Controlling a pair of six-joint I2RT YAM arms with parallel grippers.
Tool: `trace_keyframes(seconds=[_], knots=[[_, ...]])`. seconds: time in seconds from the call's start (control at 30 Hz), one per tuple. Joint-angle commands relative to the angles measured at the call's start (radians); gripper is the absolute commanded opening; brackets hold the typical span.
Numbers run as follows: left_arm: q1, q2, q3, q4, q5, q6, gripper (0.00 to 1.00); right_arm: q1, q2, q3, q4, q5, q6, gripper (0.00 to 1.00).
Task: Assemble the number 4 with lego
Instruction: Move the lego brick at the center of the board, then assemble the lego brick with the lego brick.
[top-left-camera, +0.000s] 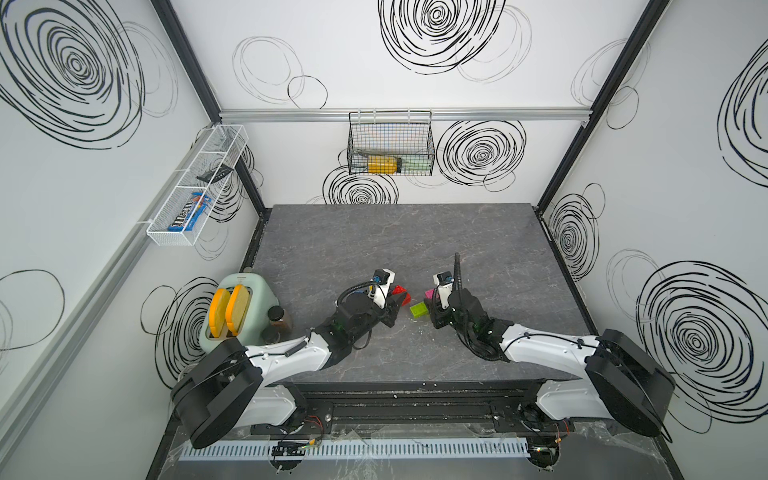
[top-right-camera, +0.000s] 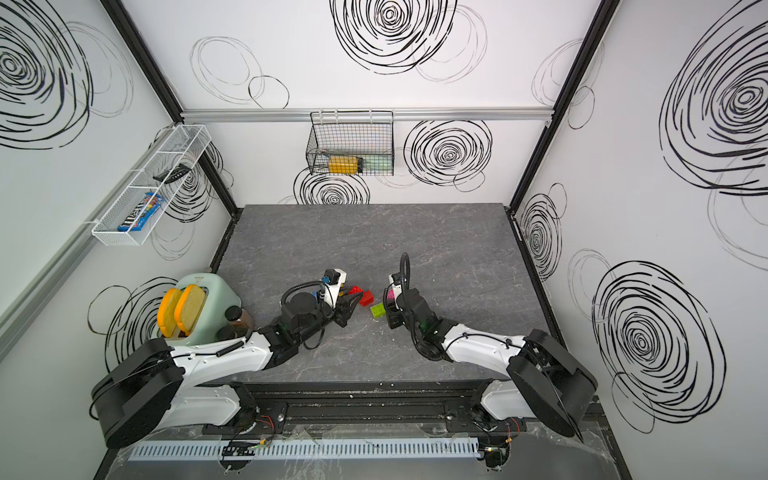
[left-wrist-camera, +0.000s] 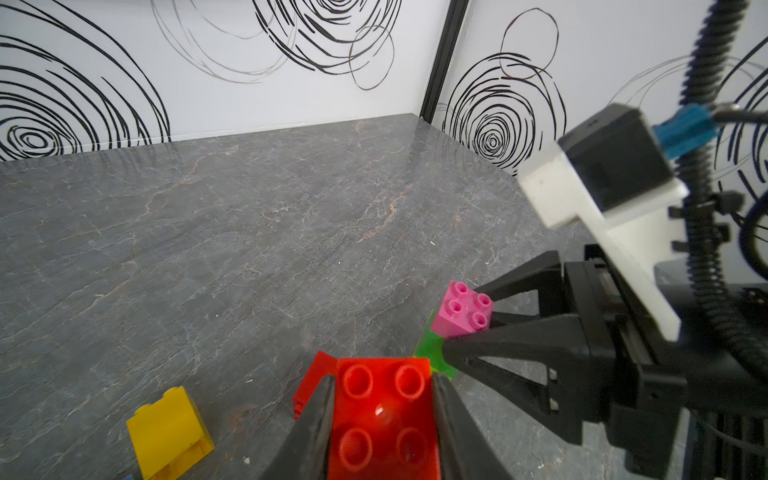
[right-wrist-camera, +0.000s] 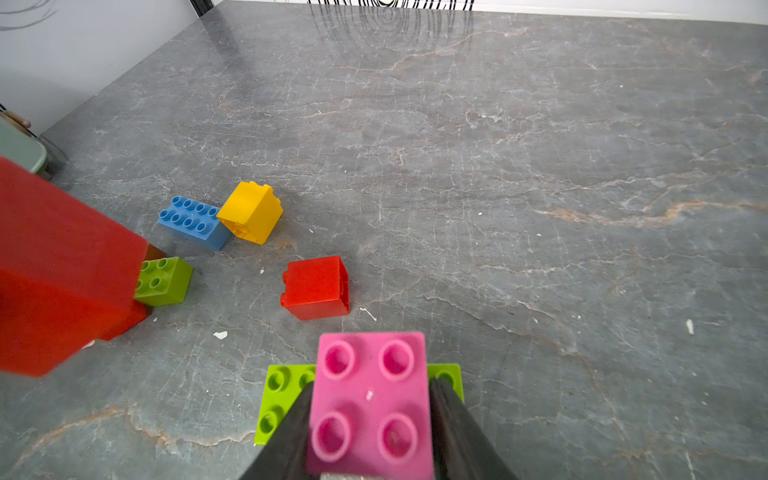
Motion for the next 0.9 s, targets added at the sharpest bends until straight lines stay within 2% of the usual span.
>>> trace_keyframes(seconds=[0.0,0.2,0.37,0.47,0.63,0.87], knots=[[-0.006,0.010,0.028,0.025,0.023,-0.011,0.00,-0.008,-0.004,-0.011,0.007,0.004,-0.008,0.39],[-0.011,0.028,0.046,0.005,0.073,0.001,0.00,-0.003,0.023,-0.042,0.030,0.012,-0.078,0.31],[-0.006,0.041,0.037,0.015,0.081,-0.023,0.00,0.034,0.056,-0.002,-0.061,0.053,-0.156,0.29],[0.008,0.036,0.018,0.026,0.105,-0.035,0.00,0.063,0.081,0.021,-0.129,0.057,-0.174,0.23],[0.032,0.007,-0.026,0.026,0.133,-0.039,0.00,0.105,0.137,0.060,-0.252,0.091,-0.113,0.00],[0.042,-0.004,-0.060,0.046,0.214,0.046,0.00,0.112,0.145,0.016,-0.250,0.070,-0.055,0.00]])
